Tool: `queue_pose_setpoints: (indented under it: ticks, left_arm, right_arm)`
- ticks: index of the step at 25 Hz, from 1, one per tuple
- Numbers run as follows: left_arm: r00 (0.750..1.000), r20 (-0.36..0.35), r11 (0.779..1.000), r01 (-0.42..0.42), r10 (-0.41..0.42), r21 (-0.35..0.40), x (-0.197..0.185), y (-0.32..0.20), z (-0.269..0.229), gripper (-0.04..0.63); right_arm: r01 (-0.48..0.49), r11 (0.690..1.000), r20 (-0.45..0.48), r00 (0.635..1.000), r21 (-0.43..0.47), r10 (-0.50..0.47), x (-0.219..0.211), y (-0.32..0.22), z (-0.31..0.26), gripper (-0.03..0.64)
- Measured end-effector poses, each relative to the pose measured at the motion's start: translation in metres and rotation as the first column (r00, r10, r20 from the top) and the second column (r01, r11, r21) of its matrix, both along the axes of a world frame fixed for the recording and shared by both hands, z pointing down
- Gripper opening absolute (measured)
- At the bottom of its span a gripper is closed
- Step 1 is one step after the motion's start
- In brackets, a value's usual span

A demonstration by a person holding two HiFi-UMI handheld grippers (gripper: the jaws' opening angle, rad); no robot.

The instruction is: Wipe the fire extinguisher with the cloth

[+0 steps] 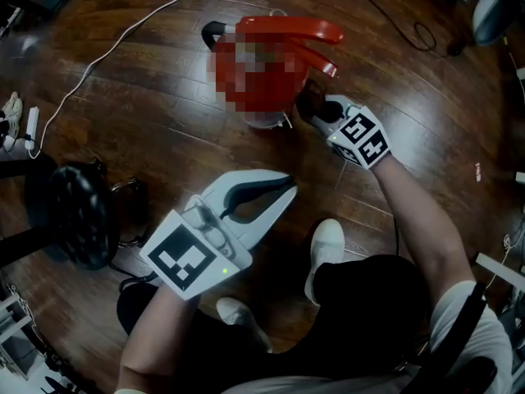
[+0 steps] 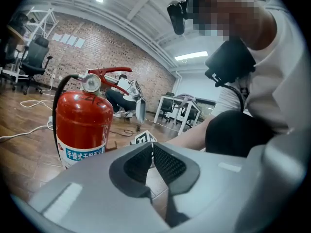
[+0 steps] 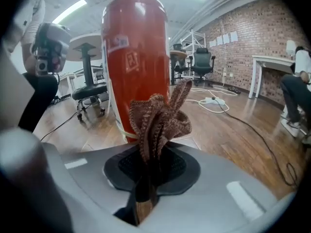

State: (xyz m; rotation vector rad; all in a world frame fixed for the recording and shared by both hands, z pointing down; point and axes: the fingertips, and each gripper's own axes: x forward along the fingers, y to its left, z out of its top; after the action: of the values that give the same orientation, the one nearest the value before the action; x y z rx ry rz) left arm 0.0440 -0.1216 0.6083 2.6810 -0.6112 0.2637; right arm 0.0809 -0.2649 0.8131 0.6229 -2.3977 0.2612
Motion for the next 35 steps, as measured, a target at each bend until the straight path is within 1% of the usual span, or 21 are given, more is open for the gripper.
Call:
queue_pose_setpoints:
  ticks: [4, 7, 9, 11, 13, 16, 21, 27, 32, 35]
  left_arm:
    - [0.999, -0.018, 0.999, -0.048, 0.048, -0.001, 0.008, 0.001, 0.008, 0.011]
    - [0.996, -0.021, 0.996, -0.088, 0.088, -0.013, 0.013, 0.006, 0.015, 0.011]
    - [0.995, -0.026, 0.995, -0.1, 0.099, -0.024, 0.012, 0.009, 0.02, 0.011]
    - [0.994, -0.038, 0.994, -0.101, 0.099, -0.034, 0.009, 0.009, 0.024, 0.011]
    - [0.994, -0.038, 0.994, -0.102, 0.1, -0.039, 0.003, 0.008, 0.03, 0.011]
    - [0.992, -0.026, 0.992, -0.121, 0.12, -0.046, -0.003, 0.011, 0.037, 0.011]
    - [0.984, -0.033, 0.984, -0.175, 0.173, -0.041, 0.003, 0.016, 0.032, 0.009]
    - [0.983, -0.035, 0.982, -0.181, 0.179, -0.046, -0.001, 0.021, 0.031, 0.008]
    - [0.978, -0.021, 0.976, -0.209, 0.208, -0.063, -0.002, 0.022, 0.033, 0.003]
    - [0.978, -0.031, 0.976, -0.206, 0.205, -0.071, -0.002, 0.016, 0.03, 0.002]
  right_arm:
    - [0.006, 0.999, -0.003, 1.0, 0.039, -0.005, 0.003, 0.014, -0.048, 0.055]
    - [0.001, 0.999, -0.001, 1.0, 0.047, -0.001, 0.004, 0.022, -0.085, 0.055]
    - [0.01, 0.998, -0.013, 1.0, 0.057, -0.009, 0.002, 0.031, -0.11, 0.055]
    - [0.029, 0.997, -0.028, 0.999, 0.077, -0.027, -0.004, 0.04, -0.136, 0.055]
    - [0.049, 0.996, -0.022, 0.999, 0.081, -0.047, -0.014, 0.047, -0.158, 0.055]
    - [0.088, 0.994, -0.028, 0.996, 0.064, -0.086, -0.031, 0.053, -0.171, 0.055]
    - [0.129, 0.992, -0.093, 0.987, 0.002, -0.128, -0.036, 0.059, -0.142, 0.055]
    - [0.141, 0.985, -0.138, 0.978, -0.101, -0.154, -0.041, 0.068, -0.08, 0.055]
    - [0.127, 0.977, -0.16, 0.975, -0.171, -0.154, -0.044, 0.065, -0.029, 0.055]
    - [0.127, 0.969, -0.183, 0.969, -0.212, -0.167, -0.046, 0.067, -0.001, 0.055]
